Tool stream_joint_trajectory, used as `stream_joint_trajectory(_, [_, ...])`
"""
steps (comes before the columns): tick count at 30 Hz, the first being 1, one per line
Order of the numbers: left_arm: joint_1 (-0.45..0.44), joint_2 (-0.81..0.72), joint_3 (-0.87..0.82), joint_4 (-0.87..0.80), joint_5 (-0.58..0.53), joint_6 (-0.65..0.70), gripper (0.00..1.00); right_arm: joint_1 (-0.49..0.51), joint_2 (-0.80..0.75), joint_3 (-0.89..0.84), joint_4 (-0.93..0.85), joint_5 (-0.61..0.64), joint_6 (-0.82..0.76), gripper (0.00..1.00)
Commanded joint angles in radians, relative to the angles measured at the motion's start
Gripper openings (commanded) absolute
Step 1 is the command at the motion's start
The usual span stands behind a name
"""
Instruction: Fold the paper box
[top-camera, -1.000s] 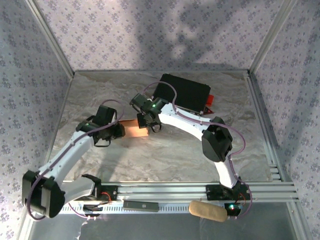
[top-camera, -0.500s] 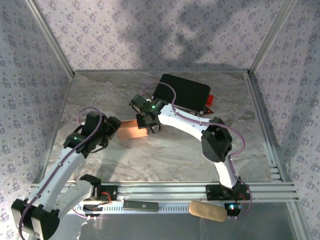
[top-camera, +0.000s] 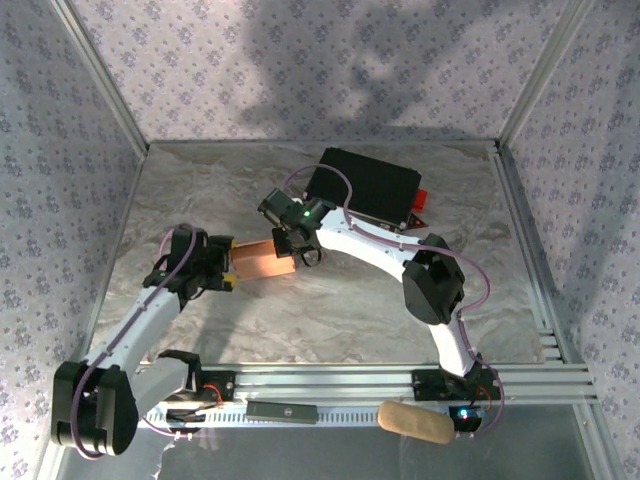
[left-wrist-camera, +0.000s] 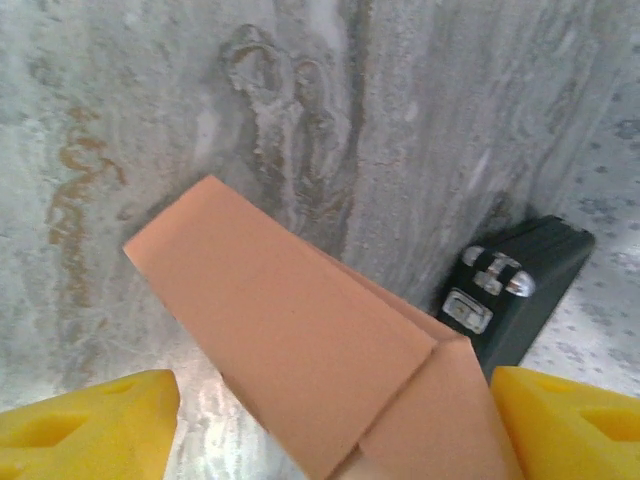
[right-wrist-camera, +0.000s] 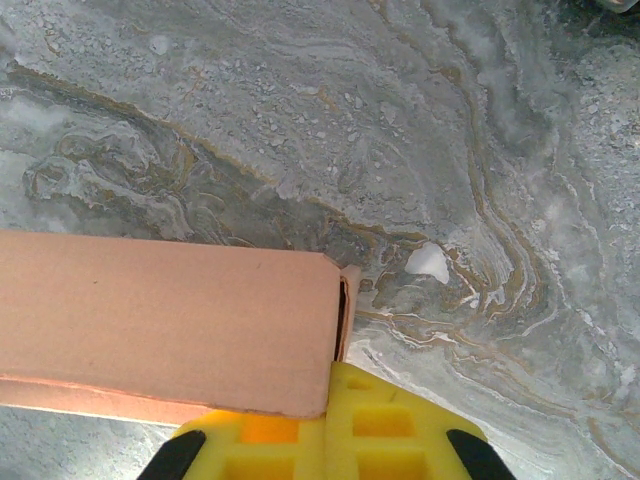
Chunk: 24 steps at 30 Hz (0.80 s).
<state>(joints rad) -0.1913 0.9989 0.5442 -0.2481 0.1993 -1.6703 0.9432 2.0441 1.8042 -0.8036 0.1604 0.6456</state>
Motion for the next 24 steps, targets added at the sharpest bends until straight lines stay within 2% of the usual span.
stream_joint_trajectory(1, [0.004, -0.066, -0.038, 0.070, 0.001, -0.092, 0.76, 0.012, 0.019, -0.016, -0.043, -0.025, -0.009, 0.00])
stream_joint_trajectory(17, [0.004, -0.142, -0.148, 0.127, -0.038, -0.115, 0.63, 0.022, 0.001, -0.017, -0.046, -0.017, -0.008, 0.00])
stream_joint_trajectory(24, [0.004, -0.154, -0.159, 0.118, -0.051, -0.107, 0.57, 0.031, -0.036, -0.030, -0.035, -0.030, -0.008, 0.11])
